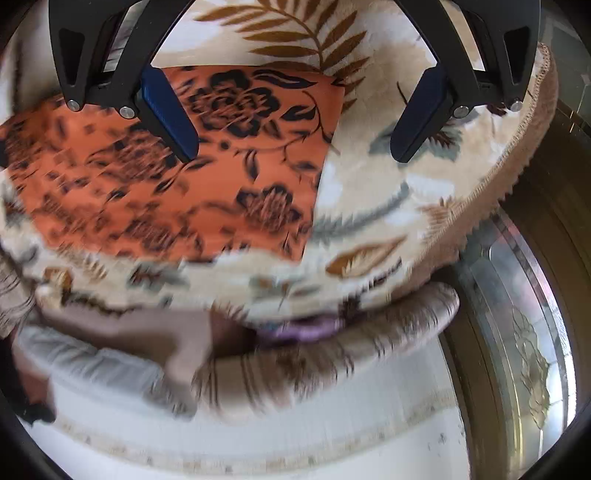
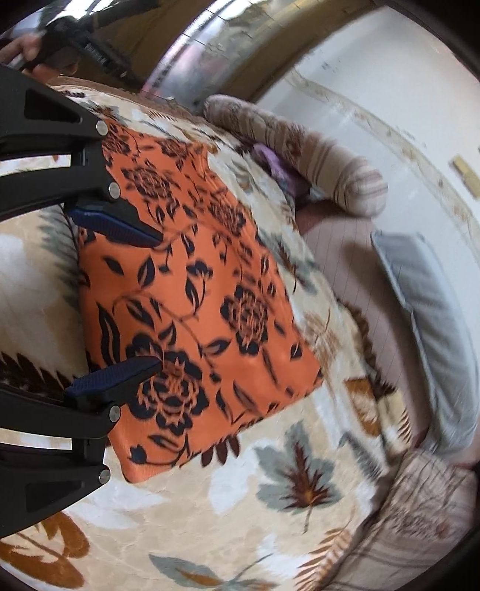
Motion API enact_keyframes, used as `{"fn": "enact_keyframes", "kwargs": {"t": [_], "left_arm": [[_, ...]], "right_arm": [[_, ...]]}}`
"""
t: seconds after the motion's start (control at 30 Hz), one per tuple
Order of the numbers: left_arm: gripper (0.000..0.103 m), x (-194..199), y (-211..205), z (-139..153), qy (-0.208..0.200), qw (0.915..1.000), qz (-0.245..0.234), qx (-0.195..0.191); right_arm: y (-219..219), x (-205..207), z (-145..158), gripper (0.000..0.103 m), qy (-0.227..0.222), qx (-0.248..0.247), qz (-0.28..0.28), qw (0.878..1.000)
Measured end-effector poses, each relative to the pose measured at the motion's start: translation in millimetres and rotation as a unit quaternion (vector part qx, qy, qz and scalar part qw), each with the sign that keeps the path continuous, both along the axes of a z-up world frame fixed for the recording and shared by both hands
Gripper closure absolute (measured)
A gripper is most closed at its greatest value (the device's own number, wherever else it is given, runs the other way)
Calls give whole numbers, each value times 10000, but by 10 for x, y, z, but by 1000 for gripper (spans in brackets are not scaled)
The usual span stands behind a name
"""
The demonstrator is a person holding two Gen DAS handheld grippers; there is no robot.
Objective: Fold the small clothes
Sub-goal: 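Lower the right gripper and grasp the edge of the orange blouse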
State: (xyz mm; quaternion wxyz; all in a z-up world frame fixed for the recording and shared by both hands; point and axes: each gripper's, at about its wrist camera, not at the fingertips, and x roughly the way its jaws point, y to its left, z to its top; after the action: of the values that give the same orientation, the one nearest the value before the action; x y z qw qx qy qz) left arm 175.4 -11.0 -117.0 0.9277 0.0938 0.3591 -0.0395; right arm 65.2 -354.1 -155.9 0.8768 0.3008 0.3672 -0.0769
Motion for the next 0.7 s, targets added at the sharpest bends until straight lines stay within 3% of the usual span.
{"fn": "enact_keyframes", "kwargs": {"t": [0.17,0.27,0.43,0.6,0.7], "left_arm": [[0,387,34,-676,1254,9917,178,208],[0,365,80,-674,1255,9919,205,50],[0,136,117,-483,875,9960,90,124],[0,32,186,-339,860,9963,1,34],[0,30,191,-287,830,9964,-131,94]], "right_arm": [[-149,122,-323,38,652,419,-177,9968],[-181,74,-287,38,533,474,-227,9972],[-289,-214,-65,38,-146,819,-428,9956],[-505,-490,-179,38,-144,1806,-821,9800],[-566,-563,-258,38,-35,2038,-1015,9737]]}}
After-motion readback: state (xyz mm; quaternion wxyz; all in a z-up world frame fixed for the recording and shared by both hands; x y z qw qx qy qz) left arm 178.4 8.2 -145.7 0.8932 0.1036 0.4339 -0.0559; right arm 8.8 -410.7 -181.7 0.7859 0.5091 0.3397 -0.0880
